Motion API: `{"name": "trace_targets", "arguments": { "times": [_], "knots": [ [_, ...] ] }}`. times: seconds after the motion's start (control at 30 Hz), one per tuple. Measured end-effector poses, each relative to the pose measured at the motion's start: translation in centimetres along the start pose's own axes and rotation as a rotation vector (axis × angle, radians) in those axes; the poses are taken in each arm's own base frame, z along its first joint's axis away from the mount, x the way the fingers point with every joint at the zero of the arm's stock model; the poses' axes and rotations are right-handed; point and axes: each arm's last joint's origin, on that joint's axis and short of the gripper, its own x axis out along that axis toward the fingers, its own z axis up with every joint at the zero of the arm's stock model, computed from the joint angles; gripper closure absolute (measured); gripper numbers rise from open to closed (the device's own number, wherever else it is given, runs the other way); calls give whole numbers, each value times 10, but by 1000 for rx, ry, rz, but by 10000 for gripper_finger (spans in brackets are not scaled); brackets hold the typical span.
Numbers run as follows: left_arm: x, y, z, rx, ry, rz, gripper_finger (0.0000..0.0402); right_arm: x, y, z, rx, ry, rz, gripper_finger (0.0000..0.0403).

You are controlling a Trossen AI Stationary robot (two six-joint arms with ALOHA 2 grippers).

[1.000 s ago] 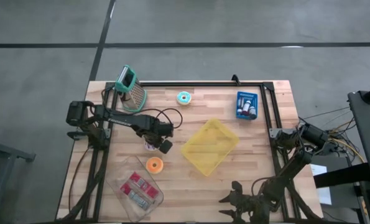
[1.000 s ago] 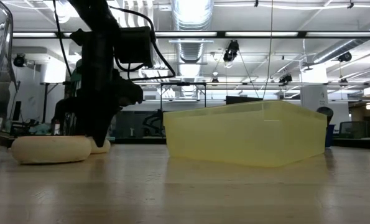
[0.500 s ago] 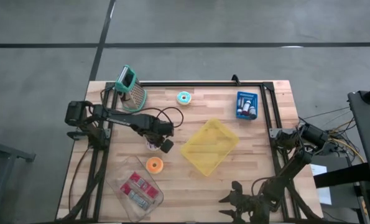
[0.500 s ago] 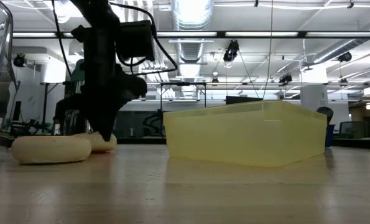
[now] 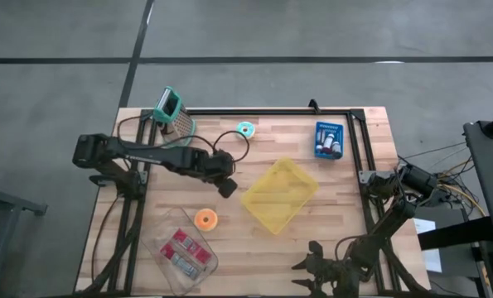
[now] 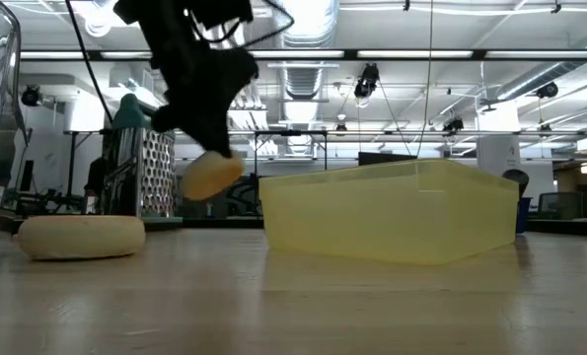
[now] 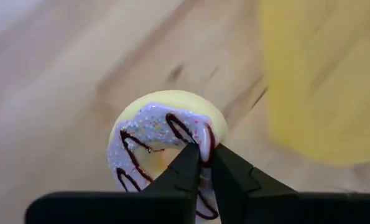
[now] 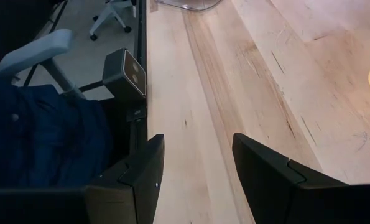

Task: Pick & Place Food Item
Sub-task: Put the purple donut into the yellow bin

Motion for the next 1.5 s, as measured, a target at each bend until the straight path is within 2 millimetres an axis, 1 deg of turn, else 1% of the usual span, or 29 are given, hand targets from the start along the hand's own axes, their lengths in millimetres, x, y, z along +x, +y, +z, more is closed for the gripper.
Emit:
{"name": "trace_targets", "arguments": {
  "times": [0.1,0.33,0.67,0.8,1.0,1.17,1.23,1.5],
  "knots": [
    [-7,-9,5,106,-110,-28,363,0,0,0,1,0,1,216],
    [-19,-30,10,470,-299,-119,362,0,0,0,0,0,0,216],
    [-31,-48,28,609,-575,-209,362,0,0,0,0,0,0,216],
    [-36,-53,32,713,-658,-247,362,0,0,0,0,0,0,216],
    [-38,-55,34,861,-720,-224,362,0,0,0,0,0,0,216],
    [-38,-57,32,1099,-745,-260,362,0,0,0,0,0,0,216],
    [-38,-58,32,1159,-755,-262,362,0,0,0,0,0,0,216],
    [-35,-58,31,1182,-739,-275,362,0,0,0,0,0,0,216]
  ]
}}
